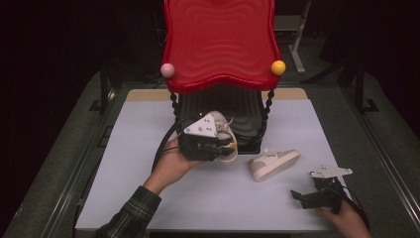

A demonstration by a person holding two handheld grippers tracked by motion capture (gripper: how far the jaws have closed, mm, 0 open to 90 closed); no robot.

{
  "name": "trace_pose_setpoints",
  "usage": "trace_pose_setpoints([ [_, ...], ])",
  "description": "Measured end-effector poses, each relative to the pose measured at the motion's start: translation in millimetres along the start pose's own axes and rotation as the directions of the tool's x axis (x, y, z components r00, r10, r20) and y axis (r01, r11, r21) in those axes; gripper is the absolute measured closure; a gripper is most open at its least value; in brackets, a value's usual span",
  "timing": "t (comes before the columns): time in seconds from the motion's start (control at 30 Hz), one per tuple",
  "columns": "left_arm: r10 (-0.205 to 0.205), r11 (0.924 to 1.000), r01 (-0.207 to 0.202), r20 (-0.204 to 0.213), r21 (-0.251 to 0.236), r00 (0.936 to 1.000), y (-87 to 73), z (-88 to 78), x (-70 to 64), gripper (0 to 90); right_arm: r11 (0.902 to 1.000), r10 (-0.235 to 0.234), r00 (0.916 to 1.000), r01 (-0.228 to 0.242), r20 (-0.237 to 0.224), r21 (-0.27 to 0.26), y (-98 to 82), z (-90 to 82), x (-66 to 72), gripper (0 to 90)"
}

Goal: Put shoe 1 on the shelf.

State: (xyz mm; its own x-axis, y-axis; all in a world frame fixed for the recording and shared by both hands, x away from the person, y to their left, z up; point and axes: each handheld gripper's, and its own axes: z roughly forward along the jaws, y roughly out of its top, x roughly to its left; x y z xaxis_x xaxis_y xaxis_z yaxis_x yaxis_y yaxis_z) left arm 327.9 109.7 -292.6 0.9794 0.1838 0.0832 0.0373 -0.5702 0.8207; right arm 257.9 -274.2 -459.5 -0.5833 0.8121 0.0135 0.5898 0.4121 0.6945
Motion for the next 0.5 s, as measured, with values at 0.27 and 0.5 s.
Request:
trace_pose_setpoints([
  [0.27,0.073,0.9972,-0.072,-0.044,0.02,0.9963,6.3,1.4,27.3,76.4,1.0,0.002,1.0,-0.002,0.001,0.001,0.0,-0.1,0.2,0.6],
  [0.5,0.1,0.9943,-0.096,-0.087,0.046,0.9912,3.5,6.4,48.5,76.4,1.0,0.002,1.0,-0.002,0.001,0.0,-0.1,-0.1,0.2,0.6],
])
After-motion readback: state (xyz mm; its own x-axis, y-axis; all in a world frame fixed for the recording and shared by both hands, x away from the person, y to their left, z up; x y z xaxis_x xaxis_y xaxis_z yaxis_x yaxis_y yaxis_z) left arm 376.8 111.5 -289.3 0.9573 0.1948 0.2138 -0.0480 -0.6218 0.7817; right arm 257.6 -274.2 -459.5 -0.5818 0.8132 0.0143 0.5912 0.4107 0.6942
